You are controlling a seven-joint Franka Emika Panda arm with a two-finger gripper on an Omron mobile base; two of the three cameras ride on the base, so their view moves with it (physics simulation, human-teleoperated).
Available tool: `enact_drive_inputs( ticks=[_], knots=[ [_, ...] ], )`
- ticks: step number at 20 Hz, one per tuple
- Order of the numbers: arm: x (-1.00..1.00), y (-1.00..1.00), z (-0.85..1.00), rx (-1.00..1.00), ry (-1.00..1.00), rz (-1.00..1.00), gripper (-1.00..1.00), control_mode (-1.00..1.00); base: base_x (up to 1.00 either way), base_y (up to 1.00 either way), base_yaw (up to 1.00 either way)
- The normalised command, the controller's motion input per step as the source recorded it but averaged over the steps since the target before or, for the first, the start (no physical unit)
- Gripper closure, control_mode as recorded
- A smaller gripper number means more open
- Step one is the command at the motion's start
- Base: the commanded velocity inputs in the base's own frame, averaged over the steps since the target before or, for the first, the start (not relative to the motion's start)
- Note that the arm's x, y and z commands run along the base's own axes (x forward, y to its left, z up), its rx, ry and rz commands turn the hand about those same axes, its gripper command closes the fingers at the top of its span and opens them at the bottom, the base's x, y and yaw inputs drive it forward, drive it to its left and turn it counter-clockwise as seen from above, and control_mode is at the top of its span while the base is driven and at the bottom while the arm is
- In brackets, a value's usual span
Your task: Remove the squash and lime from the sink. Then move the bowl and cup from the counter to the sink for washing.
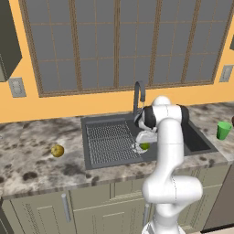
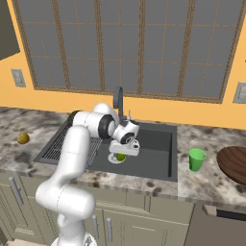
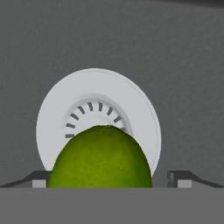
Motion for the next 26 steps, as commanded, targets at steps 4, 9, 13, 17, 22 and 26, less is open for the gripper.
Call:
enact_drive_inputs(
  ticks=[4, 9, 13, 17, 22, 26],
  knots=[
    [0.03, 0.04, -0.17, 0.00, 0.03, 0.00, 1.00, -1.00, 0.00, 0.00, 0.00],
    [-0.05, -0.05, -0.13, 0.00, 0.16, 0.00, 1.00, -1.00, 0.00, 0.00, 0.00],
    [-0.15, -0.22, -0.02, 0.00, 0.08, 0.00, 1.00, -1.00, 0.00, 0.00, 0.00],
    [-0.19, -0.31, 0.13, 0.02, 0.00, 0.00, 1.00, -1.00, 0.00, 0.00, 0.00],
    [-0.25, -0.27, 0.27, 0.08, 0.04, 0.03, 1.00, -1.00, 0.00, 0.00, 0.00],
    [-0.36, -0.24, 0.33, 0.15, 0.06, 0.10, 1.00, -1.00, 0.00, 0.00, 0.00]
  ],
)
